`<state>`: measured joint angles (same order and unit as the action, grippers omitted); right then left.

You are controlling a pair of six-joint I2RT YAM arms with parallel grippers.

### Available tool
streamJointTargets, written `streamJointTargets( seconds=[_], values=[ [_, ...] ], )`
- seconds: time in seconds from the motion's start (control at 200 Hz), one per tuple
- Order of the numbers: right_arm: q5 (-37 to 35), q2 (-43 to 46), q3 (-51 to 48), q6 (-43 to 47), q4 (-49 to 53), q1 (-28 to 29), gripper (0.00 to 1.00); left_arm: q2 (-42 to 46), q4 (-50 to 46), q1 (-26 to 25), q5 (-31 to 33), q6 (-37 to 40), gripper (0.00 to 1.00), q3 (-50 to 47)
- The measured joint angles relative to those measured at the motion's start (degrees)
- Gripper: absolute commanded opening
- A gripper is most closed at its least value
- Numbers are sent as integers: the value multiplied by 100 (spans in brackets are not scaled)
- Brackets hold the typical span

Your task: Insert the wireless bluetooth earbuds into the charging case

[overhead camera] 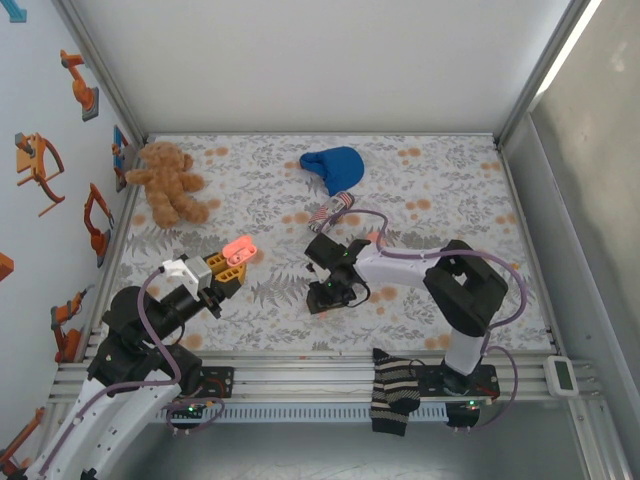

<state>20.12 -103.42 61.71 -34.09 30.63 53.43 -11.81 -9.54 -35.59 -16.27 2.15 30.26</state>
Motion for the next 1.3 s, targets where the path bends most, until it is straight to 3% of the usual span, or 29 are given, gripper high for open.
streamJointTargets(
  seconds=[0.967, 1.297],
  values=[
    [-603, -361, 581, 289, 883, 345, 22, 0, 0, 0, 0, 2, 0, 0],
    [-704, -372, 619, 293, 894, 367, 26, 0, -2, 0, 2, 2, 0, 0]
  ],
)
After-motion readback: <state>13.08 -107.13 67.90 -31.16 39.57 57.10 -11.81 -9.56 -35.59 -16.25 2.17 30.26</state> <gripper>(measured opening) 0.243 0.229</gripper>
